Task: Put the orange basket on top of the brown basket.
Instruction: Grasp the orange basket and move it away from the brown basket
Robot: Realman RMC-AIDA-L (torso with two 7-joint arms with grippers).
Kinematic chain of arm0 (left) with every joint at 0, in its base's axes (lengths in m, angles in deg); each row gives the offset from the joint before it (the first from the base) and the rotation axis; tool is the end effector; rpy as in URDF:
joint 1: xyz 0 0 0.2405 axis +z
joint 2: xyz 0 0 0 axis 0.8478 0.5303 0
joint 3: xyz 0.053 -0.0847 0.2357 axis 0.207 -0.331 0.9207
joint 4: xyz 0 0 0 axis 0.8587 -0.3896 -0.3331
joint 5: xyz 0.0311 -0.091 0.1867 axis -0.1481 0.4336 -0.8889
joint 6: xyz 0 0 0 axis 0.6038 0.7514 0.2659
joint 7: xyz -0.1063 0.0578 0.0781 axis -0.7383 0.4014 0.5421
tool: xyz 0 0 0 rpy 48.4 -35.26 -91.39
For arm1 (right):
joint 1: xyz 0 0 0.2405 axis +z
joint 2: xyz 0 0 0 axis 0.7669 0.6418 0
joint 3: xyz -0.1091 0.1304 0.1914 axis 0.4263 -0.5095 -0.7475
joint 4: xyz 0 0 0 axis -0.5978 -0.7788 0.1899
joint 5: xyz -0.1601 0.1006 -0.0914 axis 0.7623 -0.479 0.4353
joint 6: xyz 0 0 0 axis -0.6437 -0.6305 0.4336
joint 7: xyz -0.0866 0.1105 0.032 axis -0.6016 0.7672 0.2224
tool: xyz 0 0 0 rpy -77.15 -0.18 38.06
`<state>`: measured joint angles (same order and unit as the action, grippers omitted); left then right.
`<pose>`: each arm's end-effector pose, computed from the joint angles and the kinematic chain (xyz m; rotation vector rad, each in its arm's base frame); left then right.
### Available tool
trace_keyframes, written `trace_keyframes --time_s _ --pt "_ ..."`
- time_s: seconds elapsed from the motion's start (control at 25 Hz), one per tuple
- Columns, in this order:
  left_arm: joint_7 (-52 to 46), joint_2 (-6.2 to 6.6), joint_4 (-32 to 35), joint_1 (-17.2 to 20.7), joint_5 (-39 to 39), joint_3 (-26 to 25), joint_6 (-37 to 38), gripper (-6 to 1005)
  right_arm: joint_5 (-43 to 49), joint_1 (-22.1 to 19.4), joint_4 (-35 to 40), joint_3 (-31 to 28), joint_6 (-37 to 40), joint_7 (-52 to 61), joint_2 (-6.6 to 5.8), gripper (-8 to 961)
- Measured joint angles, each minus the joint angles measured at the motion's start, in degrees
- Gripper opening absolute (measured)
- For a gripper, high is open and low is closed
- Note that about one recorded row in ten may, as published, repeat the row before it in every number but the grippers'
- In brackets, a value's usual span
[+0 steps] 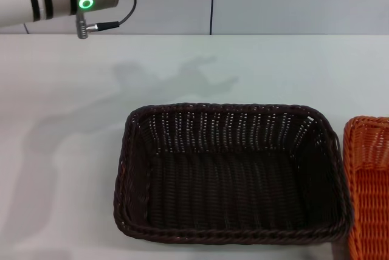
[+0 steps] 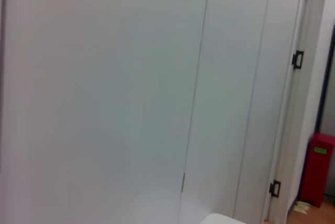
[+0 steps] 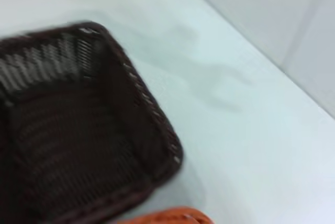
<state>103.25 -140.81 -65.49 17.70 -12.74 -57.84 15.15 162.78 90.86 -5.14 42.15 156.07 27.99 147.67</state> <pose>-0.1020 0.4292 0.0378 -2.5088 -0.4652 -0.8474 0.2386 0.3560 0.1909 -2.7036 0.3834 -0.1236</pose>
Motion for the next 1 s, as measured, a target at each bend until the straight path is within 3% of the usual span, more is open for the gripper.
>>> trace_keyframes --time_s 0.36,0.64,0.88,1.0 --pt "0.22 -0.15 -0.49 1.89 1.98 0.24 -0.48 862 3.94 -2.28 -5.19 7.93 -10.33 -0.31 1.57 668" --pt "0.23 -0.21 -0.22 2.13 2.53 0.56 -0.99 862 5.85 -3.03 -8.56 10.08 -15.34 -0.43 1.89 669" --pt "1.44 -0.36 0.04 2.62 4.03 0.70 -1.24 862 6.85 -2.80 -15.67 12.94 -22.59 -0.50 1.84 669" --pt "5.89 -0.56 0.03 4.06 8.50 1.82 -1.80 862 7.01 -2.42 -18.76 13.82 -25.49 -0.87 1.77 667"
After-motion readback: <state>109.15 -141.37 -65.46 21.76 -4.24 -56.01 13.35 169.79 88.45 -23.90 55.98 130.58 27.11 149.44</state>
